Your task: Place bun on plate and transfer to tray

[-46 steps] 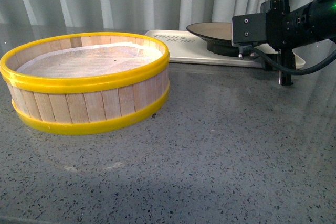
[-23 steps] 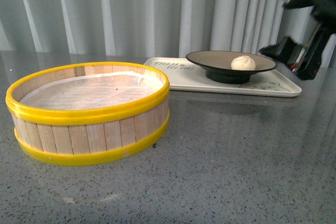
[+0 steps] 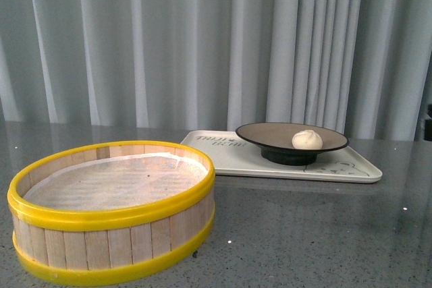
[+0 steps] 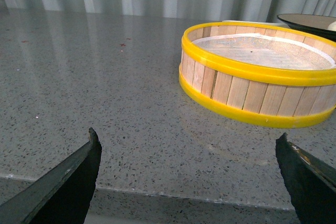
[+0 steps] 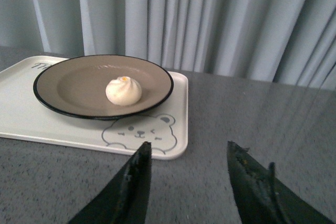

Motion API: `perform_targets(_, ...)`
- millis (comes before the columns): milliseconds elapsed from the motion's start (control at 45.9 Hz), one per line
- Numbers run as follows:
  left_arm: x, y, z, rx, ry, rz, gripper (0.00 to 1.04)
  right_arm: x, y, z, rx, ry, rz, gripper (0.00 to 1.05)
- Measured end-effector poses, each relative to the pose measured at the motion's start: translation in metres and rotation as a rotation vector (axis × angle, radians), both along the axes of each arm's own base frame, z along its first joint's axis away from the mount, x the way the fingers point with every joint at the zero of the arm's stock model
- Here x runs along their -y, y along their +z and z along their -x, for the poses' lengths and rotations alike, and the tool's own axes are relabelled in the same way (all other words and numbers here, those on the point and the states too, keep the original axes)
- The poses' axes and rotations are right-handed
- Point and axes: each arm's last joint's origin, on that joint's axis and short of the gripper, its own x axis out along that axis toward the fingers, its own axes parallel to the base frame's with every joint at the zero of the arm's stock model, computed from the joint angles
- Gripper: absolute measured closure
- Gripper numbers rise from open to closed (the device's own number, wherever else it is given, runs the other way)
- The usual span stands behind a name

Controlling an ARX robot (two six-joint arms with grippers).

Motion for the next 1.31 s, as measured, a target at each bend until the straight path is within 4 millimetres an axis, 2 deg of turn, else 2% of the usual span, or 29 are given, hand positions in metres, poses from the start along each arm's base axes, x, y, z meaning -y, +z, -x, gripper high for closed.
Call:
perform_targets(218,0.0,0.0,0.0,0.0,0.0,0.0,0.07,0.011,-0.037,0.051,-0.024,0.028,-0.062,1.04)
perform_targets(349,0.0,0.0,0.0,0.0,0.0,0.0,0.07,0.018,-0.048,0.071,-0.024,-0.003,-0.07,1.03)
perform_targets(697,0.0,0.0,0.0,0.0,0.0,0.0,0.07,0.018,-0.07,0.117,-0.025,0.0,-0.072,1.03)
perform_targets(1024,0.0,0.0,0.0,0.0,0.0,0.0,0.07,0.018,-0.079,0.143,-0.022,0.0,-0.073,1.03)
perform_targets(1154,0.0,0.0,0.0,0.0,0.0,0.0,0.07,0.018,-0.09,0.151,-0.027,0.0,-0.073,1.03)
perform_targets(1307,0.0,0.0,0.0,0.0,0.0,0.0,0.07,0.018,-0.087,0.158,-0.014,0.001,-0.074,1.03)
